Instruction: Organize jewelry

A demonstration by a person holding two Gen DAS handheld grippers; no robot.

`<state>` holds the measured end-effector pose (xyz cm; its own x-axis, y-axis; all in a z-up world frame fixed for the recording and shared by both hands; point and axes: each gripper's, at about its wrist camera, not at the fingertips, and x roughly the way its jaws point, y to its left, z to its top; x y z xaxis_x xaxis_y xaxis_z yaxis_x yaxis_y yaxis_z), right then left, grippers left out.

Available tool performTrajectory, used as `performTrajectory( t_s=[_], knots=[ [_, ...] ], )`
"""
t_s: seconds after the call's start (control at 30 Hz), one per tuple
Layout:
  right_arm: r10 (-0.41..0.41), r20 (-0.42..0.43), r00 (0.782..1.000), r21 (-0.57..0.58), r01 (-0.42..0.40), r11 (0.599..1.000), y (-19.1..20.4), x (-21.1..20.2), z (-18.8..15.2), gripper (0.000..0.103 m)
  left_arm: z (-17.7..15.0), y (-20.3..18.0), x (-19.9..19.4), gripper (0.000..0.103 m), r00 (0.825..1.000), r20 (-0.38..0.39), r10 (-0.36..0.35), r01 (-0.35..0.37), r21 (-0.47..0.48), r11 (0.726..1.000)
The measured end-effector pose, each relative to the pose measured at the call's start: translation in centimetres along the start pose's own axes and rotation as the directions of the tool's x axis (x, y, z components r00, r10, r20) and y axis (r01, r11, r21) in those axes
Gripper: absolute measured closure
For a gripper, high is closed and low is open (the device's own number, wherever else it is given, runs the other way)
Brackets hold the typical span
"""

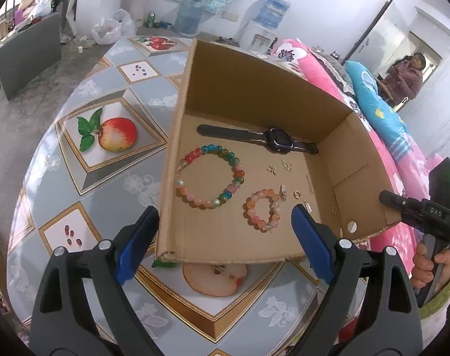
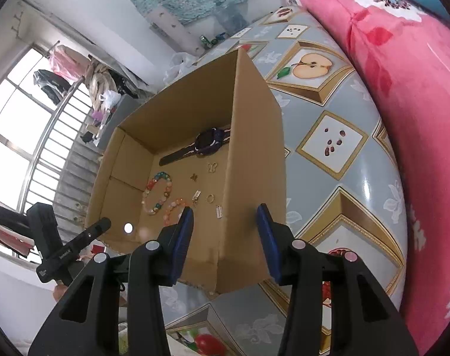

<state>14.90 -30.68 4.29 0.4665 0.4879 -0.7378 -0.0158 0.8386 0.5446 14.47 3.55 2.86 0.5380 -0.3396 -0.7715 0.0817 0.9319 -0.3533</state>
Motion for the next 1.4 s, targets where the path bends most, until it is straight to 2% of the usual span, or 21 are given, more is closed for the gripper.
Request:
performTrajectory(
  t_s=[0.1, 0.2, 0.4, 0.53, 0.63, 0.77, 0.9, 1.03, 1.27, 1.4],
  knots=[
    [0.005, 0.012, 1.000, -0.016, -0.005, 1.000, 0.2, -0.7, -0.4, 0.059, -0.2, -0.5, -1.0, 0.017, 0.999, 0.034, 0.018, -0.019, 0.024, 1.000],
    [0.000, 0.029, 1.000, -0.023, 0.001, 1.000, 0.5, -1.7, -1.5, 0.059, -1.1, -0.7, -2.3, 0.017, 0.999, 0.041, 0.002, -0.003, 0.026, 1.000],
    [-0.017, 0.040, 0.999, -0.025, 0.018, 1.000, 0.4, -3.8, -5.5, 0.059, -5.1, -1.4, -4.5, 0.017, 1.000, 0.013, -0.014, 0.014, 0.039, 0.999],
    [0.003, 0.049, 0.999, -0.001, -0.003, 1.000, -0.4, -4.5, -8.7, 0.059, -7.9, -1.2, -5.5, 0.017, 1.000, -0.009, -0.020, 0.021, 0.045, 0.999],
    [0.021, 0.068, 0.997, 0.011, -0.022, 1.000, -0.7, -5.0, -10.2, 0.059, -9.2, -1.6, -6.6, 0.017, 0.999, 0.032, 0.006, -0.009, 0.092, 0.996],
    [-0.007, 0.127, 0.992, -0.014, 0.009, 1.000, 0.2, -6.7, -12.2, 0.057, -11.1, -3.4, -9.8, 0.015, 0.987, 0.158, 0.039, -0.067, 0.178, 0.982],
    [-0.060, 0.180, 0.982, -0.040, 0.068, 0.997, 1.3, -8.2, -14.6, 0.046, -13.2, -5.2, -11.9, 0.010, 0.971, 0.229, 0.072, -0.126, 0.232, 0.964],
    [-0.134, 0.207, 0.969, -0.061, 0.150, 0.987, 2.2, -8.5, -16.8, 0.036, -14.7, -6.3, -12.4, 0.008, 0.965, 0.240, 0.101, -0.161, 0.245, 0.956],
    [-0.279, 0.240, 0.930, -0.131, 0.315, 0.940, 5.3, -7.3, -19.1, 0.020, -15.0, -6.9, -12.1, 0.008, 0.952, 0.260, 0.163, -0.217, 0.195, 0.957],
    [-0.315, 0.271, 0.910, -0.155, 0.364, 0.918, 7.0, -6.8, -19.4, 0.014, -14.2, -7.0, -11.7, 0.008, 0.938, 0.275, 0.211, -0.261, 0.162, 0.952]
  ],
)
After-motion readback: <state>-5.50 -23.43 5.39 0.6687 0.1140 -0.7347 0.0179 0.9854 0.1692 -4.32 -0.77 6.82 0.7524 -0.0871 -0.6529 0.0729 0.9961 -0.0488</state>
